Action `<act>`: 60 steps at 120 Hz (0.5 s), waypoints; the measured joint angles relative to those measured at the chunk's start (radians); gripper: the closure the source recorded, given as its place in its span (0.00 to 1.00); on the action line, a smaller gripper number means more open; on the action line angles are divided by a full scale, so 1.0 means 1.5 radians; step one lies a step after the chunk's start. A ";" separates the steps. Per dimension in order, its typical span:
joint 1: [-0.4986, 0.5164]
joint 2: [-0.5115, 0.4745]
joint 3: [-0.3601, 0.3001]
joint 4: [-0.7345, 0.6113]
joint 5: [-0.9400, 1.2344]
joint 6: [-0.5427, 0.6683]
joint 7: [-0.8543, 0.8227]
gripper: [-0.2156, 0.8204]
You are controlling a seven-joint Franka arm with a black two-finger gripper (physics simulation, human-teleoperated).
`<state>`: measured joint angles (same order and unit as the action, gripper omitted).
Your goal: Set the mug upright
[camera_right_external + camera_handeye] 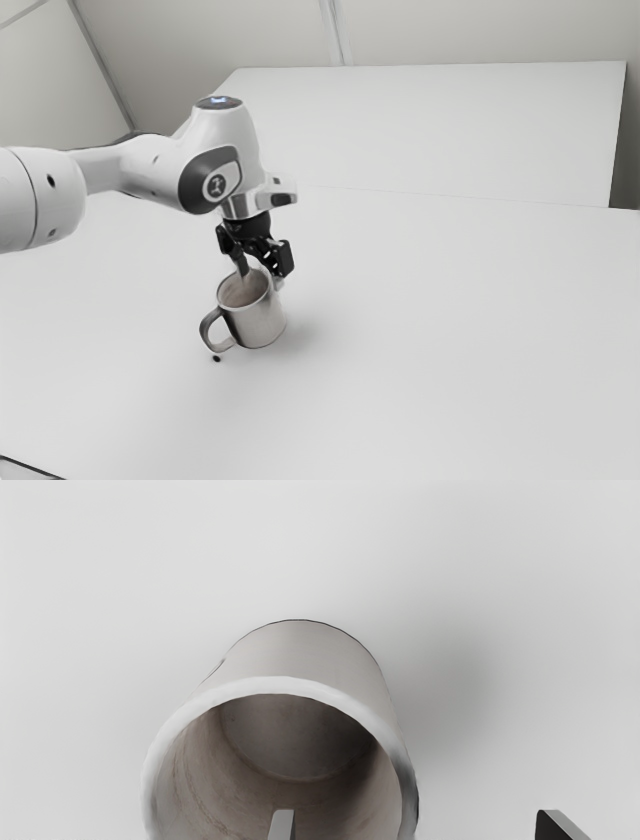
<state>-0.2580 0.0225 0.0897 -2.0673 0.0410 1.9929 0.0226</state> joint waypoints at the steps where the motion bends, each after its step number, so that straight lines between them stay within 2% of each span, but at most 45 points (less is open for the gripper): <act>1: 0.000 -0.003 0.000 0.000 0.000 -0.001 0.000 0.29; 16: -0.008 -0.013 -0.002 0.039 0.000 -0.011 0.004 0.27; 28: -0.008 0.052 -0.002 0.174 0.000 -0.039 0.013 0.25; 38: 0.034 0.073 -0.017 0.246 0.002 -0.064 0.024 0.25; 60: 0.087 0.047 -0.026 0.315 0.008 -0.128 0.066 0.24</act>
<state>-0.1273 0.0929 0.0512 -1.5947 0.0535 1.8009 0.1211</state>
